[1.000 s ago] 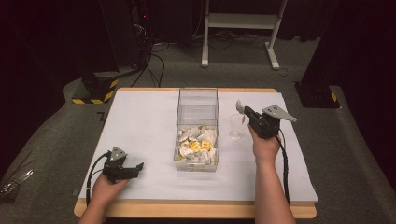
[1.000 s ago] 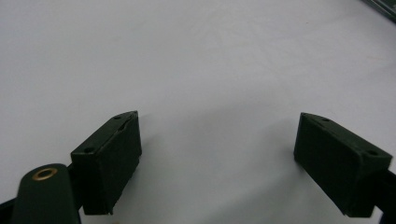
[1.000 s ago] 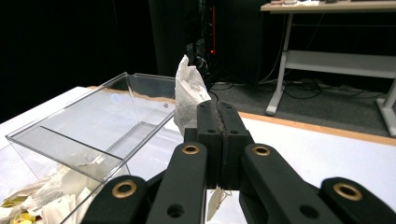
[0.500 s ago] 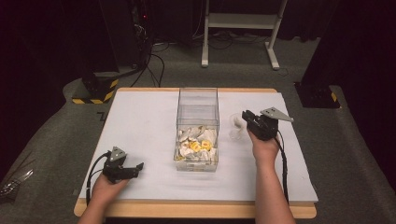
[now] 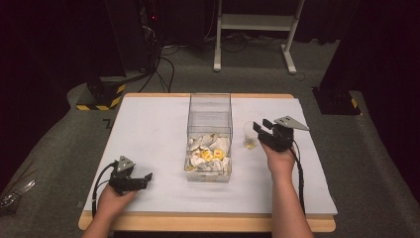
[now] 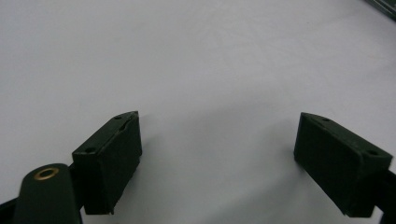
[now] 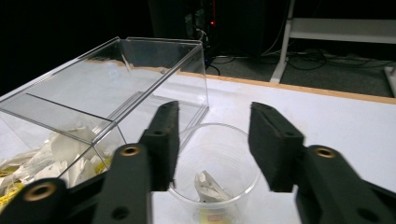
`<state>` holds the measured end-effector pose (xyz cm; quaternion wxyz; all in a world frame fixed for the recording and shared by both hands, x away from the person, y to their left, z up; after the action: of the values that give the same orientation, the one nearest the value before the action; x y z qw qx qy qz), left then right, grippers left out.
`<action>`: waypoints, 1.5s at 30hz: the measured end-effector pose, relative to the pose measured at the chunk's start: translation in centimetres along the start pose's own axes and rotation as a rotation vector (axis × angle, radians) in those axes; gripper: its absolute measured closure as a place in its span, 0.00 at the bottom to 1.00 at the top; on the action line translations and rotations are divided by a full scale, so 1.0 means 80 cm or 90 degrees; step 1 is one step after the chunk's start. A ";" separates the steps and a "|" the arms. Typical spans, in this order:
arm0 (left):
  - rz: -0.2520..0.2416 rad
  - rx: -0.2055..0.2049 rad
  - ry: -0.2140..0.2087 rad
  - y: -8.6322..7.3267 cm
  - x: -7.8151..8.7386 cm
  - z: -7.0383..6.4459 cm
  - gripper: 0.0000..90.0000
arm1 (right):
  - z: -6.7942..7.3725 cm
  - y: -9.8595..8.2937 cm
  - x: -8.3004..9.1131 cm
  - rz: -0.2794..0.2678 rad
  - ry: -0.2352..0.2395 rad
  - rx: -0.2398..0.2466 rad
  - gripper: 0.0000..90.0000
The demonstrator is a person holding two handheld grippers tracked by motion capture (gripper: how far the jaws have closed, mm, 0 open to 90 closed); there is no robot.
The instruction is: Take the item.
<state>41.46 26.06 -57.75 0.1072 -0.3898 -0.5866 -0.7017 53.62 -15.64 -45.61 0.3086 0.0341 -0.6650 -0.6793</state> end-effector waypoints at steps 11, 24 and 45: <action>-0.001 0.001 0.000 0.000 0.000 0.000 0.17 | 0.006 -0.009 0.003 0.022 -0.020 0.016 0.27; 0.000 0.001 0.000 0.000 0.000 0.000 0.17 | 0.019 -0.029 0.010 0.049 -0.028 0.028 0.13; 0.003 0.001 -0.001 0.000 0.000 0.000 0.17 | 0.026 -0.116 0.041 0.142 -0.075 0.041 0.13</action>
<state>41.46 26.04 -57.73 0.1088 -0.3919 -0.5861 -0.7007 46.58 -15.99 -52.73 0.3413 -0.0705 -0.7031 -0.6198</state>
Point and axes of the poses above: each handheld gripper's, and its own axes: x roughly backward along the jaws, y roughly out of its top, z roughly to its left, the point moved 10 cm from there along -x, roughly forward along the jaws
